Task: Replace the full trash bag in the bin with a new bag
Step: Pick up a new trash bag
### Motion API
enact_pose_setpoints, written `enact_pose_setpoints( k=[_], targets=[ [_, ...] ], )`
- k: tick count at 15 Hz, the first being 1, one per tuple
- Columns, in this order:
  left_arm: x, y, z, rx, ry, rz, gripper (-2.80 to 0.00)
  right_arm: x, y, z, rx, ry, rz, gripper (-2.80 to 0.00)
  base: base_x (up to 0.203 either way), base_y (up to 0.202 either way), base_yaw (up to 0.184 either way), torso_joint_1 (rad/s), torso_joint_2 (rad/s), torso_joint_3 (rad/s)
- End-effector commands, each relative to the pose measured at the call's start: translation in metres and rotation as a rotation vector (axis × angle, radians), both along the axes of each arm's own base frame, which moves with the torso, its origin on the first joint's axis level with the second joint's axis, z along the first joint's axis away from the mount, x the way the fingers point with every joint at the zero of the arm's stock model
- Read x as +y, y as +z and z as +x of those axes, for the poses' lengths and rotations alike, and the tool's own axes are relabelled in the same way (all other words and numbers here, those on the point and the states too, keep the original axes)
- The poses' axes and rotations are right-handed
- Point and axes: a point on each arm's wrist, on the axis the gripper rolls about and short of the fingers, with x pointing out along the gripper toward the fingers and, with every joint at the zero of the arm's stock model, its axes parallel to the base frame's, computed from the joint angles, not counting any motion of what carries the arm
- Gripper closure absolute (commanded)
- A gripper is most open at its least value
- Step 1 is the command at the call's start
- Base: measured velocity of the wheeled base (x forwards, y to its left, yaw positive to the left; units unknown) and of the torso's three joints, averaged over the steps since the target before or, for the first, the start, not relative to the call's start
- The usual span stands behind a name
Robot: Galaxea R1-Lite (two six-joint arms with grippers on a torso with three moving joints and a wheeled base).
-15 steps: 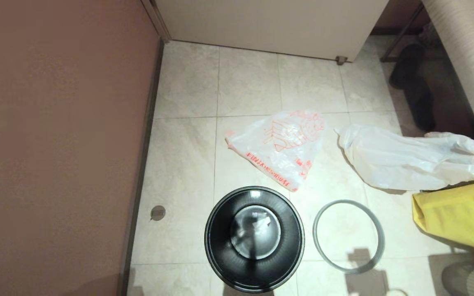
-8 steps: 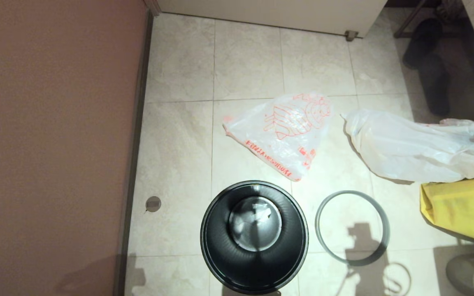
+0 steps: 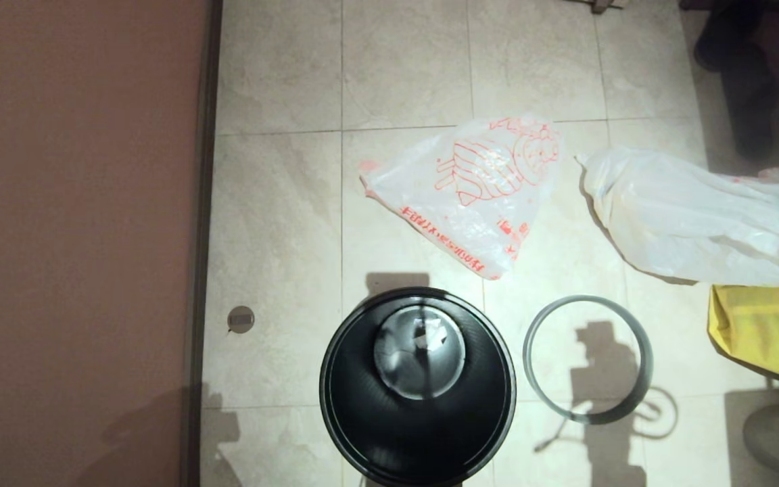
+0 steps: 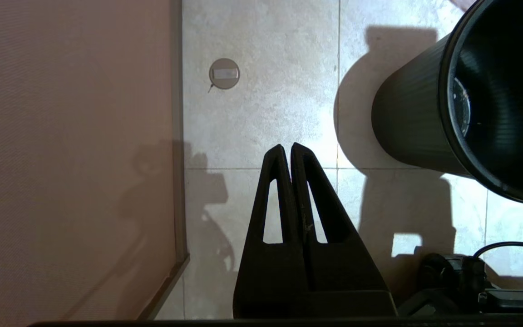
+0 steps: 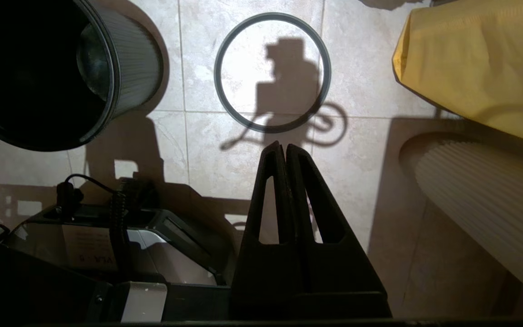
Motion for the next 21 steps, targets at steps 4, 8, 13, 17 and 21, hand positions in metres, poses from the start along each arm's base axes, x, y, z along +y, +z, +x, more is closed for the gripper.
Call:
enact_pose_setpoints(
  k=[4, 8, 13, 17, 21],
  targets=[
    [0.0, 0.0, 0.0, -0.004, 0.001, -0.002, 0.0, -0.004, 0.016, 0.032, 0.014, 0.019, 0.055, 0.0, 0.0, 0.0, 0.0, 0.002, 0.0, -0.135],
    [0.0, 0.0, 0.0, -0.004, 0.001, -0.002, 0.0, -0.013, 0.033, 0.104, 0.12, 0.044, 0.167, 0.0, 0.0, 0.0, 0.0, 0.001, 0.0, -0.007],
    [0.0, 0.0, 0.0, -0.004, 0.001, -0.002, 0.0, -0.028, 0.024, 0.252, 0.138, 0.168, 0.22, 0.0, 0.0, 0.0, 0.0, 0.0, 0.0, 0.0],
    [0.0, 0.0, 0.0, -0.004, 0.001, -0.002, 0.0, -0.026, -0.035, 0.401, 0.22, 0.207, 0.277, 0.0, 0.0, 0.0, 0.0, 0.0, 0.0, 0.0],
    [0.0, 0.0, 0.0, -0.004, 0.001, -0.002, 0.0, 0.009, -0.07, 0.508, 0.148, 0.273, 0.289, 0.0, 0.0, 0.0, 0.0, 0.0, 0.0, 0.0]
  ],
)
